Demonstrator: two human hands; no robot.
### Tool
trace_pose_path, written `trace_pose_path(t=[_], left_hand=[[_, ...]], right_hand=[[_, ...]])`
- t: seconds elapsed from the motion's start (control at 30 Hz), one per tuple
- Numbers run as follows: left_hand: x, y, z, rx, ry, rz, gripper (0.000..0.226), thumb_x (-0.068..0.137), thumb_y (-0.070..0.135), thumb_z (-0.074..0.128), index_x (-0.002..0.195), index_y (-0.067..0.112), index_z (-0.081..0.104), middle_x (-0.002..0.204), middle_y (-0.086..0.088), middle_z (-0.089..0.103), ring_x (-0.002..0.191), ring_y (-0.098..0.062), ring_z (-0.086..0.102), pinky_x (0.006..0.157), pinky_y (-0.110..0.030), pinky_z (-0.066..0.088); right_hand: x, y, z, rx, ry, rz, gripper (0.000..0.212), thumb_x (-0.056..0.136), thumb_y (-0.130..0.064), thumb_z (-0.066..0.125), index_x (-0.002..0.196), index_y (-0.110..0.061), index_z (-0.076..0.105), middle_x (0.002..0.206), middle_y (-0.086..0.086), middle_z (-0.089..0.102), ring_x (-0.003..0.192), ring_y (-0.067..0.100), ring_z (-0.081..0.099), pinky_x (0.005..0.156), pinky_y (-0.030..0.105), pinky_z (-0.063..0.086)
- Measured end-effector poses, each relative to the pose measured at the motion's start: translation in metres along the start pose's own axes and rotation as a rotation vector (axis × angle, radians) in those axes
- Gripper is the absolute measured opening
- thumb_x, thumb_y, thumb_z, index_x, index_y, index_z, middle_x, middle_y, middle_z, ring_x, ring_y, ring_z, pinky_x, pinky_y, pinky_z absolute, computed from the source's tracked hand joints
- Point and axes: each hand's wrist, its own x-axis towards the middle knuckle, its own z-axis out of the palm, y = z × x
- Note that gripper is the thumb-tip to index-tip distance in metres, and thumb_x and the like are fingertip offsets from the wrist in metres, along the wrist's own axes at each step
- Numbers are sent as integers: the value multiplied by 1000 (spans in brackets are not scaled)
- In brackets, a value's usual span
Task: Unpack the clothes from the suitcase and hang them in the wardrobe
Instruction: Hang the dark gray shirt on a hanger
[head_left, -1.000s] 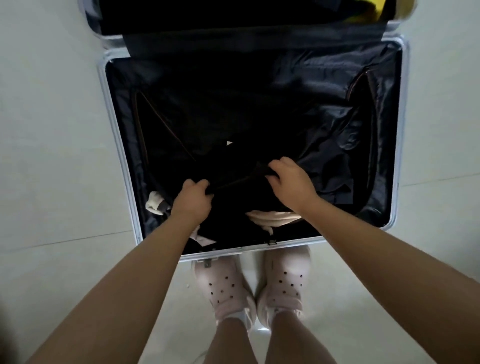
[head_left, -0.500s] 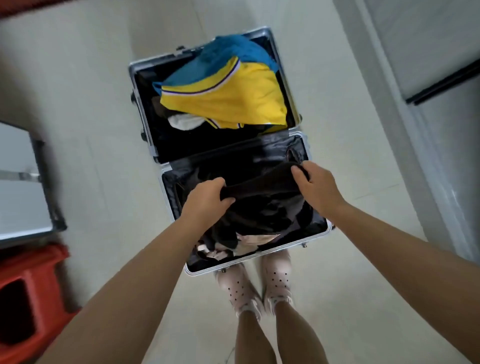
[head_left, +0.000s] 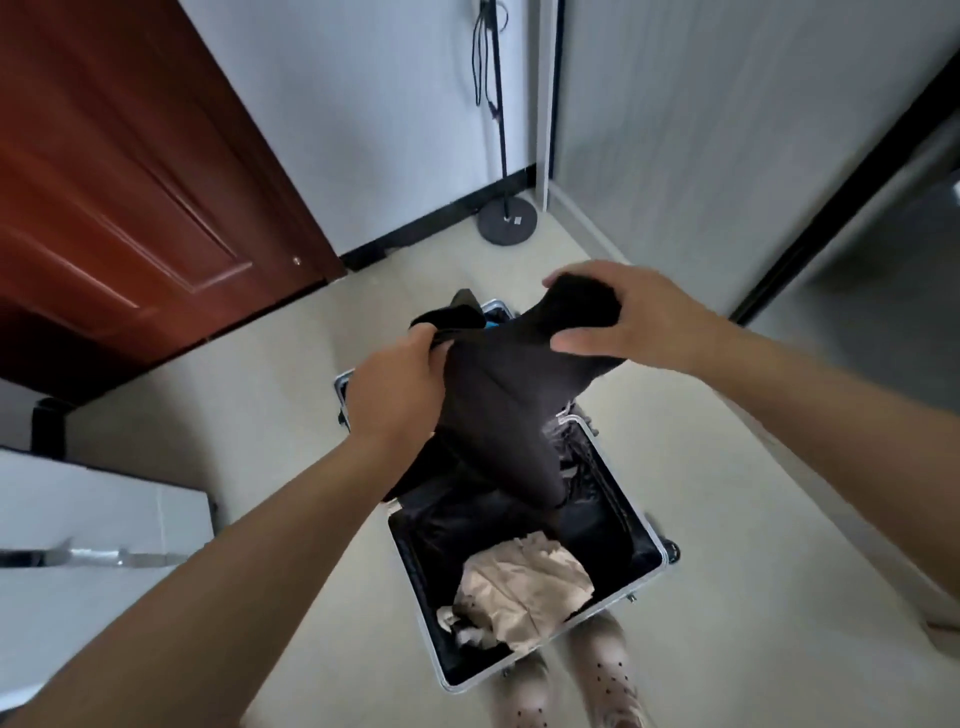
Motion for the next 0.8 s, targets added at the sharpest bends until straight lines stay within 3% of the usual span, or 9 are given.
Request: trace_pose_path(t=[0.1,0.17,0.23,0.37,0.47,0.57,0.63,0.7,0.8], left_hand=[[5,22,-52,-70,109,79,32,98,26,34,120,13,54,106,-12,65,99,-32,58,77,-36,42],[10,29,-78,-69,149,116,34,98,29,34,124,15,53,111,-12,64,103,-32,57,80,-37,42],[13,42,-107,-11,146,167,38,99,33,31,125,14,50,113,-13,62,104,-34,56,79,-37,41],[21,80,-171,47,285,336,45,99,40,28,125,13,52,122,-8,58,110,-30,52,80,-35,41],[19,115,-215,44,472,561,42,93,35,39,110,6,65,113,-7,65,98,-30,60,72,-34,50],[8,155,-251,49,606,873,39,84,31,40,73,7,69,77,-6,69,69,-26,64,59,-27,47],[-3,186,-270,-135,469,978,40,92,29,41,57,11,51,58,-4,53,58,-19,51,57,-25,31],[-19,219,-285,-385,122,941,42,96,25,42,56,15,32,55,1,36,54,-12,35,54,-24,23],[-27,271,-299,-596,-394,990,31,93,20,51,63,15,45,61,6,46,56,-5,43,57,-19,35]], right_hand=[[-28,-44,-30,-15,-51,-35,37,84,-13,63,98,-46,51,87,-21,61,75,-14,58,73,7,47],[-38,-65,-47,65,38,-48,25,90,-9,54,86,-33,57,66,-28,58,59,-16,55,60,3,44],[-53,-89,-68,46,154,-54,30,93,-6,48,71,-26,51,46,-24,53,47,-12,50,50,3,38],[-92,-144,-115,-43,370,-110,20,95,-12,46,76,-13,54,53,-13,50,47,-9,49,51,5,38],[-128,-173,-151,-158,613,-120,20,94,-16,48,77,-9,55,63,-1,50,54,-1,50,57,15,39],[-172,-191,-186,-331,867,-113,25,92,-16,51,87,7,60,80,14,54,82,26,53,72,29,37],[-204,-199,-205,-429,1038,-134,23,88,-14,58,84,8,64,81,6,51,94,26,49,78,25,34],[-239,-208,-222,-438,1150,-174,19,83,-14,63,79,5,65,77,-5,48,93,14,44,77,8,30],[-293,-219,-245,-169,1212,-269,14,75,-15,60,74,-1,61,74,-2,50,71,2,46,69,9,34]])
